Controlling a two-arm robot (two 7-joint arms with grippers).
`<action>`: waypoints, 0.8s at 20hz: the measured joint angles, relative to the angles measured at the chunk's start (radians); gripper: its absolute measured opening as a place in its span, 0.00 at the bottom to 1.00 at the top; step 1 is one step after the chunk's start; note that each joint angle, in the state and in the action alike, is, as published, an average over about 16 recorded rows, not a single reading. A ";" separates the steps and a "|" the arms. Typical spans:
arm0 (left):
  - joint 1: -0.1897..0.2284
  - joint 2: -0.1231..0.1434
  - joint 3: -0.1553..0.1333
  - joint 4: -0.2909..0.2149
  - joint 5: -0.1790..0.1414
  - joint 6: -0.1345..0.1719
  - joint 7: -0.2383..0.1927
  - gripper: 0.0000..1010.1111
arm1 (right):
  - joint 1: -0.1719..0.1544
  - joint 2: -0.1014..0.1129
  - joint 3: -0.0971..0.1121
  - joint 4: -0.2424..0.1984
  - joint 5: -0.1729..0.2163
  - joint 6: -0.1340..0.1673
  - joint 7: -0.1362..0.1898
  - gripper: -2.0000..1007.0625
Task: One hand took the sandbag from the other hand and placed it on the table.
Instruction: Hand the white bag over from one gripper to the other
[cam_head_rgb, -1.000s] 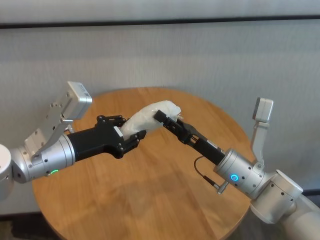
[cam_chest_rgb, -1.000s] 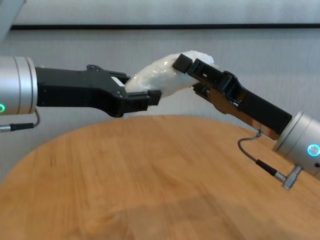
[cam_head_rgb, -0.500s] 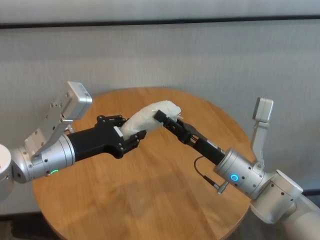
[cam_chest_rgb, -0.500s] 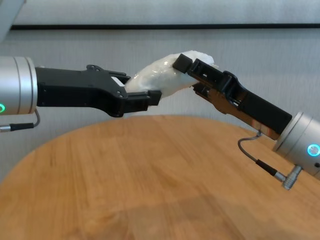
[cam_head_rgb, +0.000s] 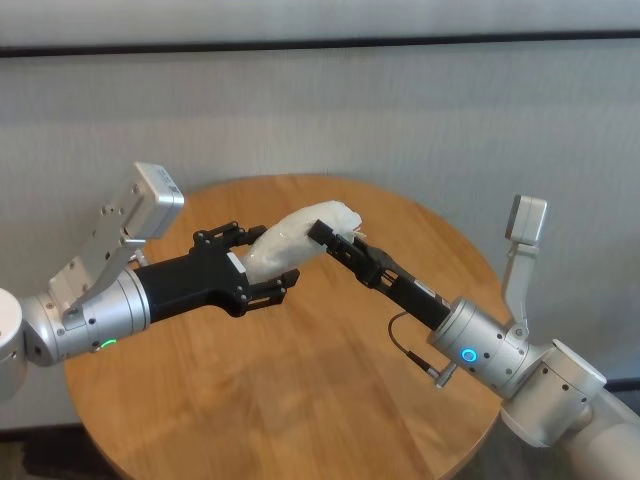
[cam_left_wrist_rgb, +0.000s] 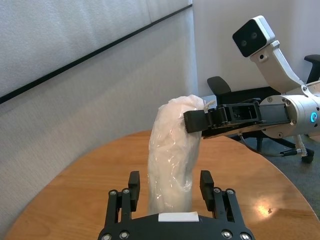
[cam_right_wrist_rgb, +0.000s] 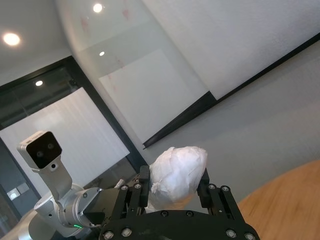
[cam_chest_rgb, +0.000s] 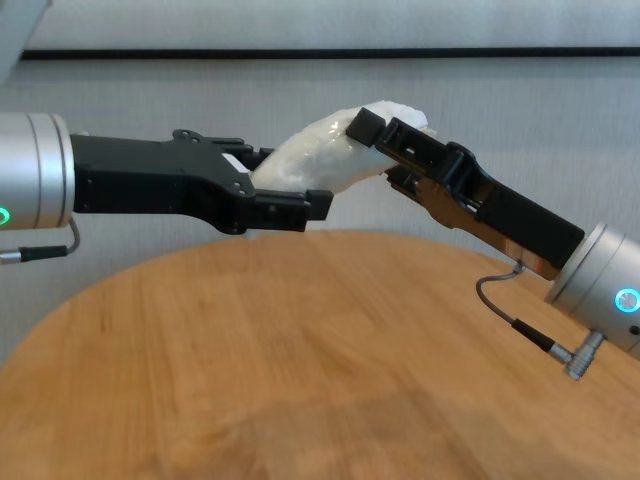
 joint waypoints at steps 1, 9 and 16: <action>0.000 0.000 0.000 0.000 0.000 0.000 0.000 0.76 | 0.000 0.000 0.000 0.000 0.000 0.000 0.000 0.54; 0.000 0.000 0.000 0.000 0.000 0.000 0.000 0.95 | 0.000 0.000 0.000 0.000 0.000 0.000 0.000 0.54; 0.000 0.000 0.000 0.000 0.000 0.000 0.000 0.99 | 0.000 0.001 0.000 -0.002 0.002 -0.009 -0.012 0.54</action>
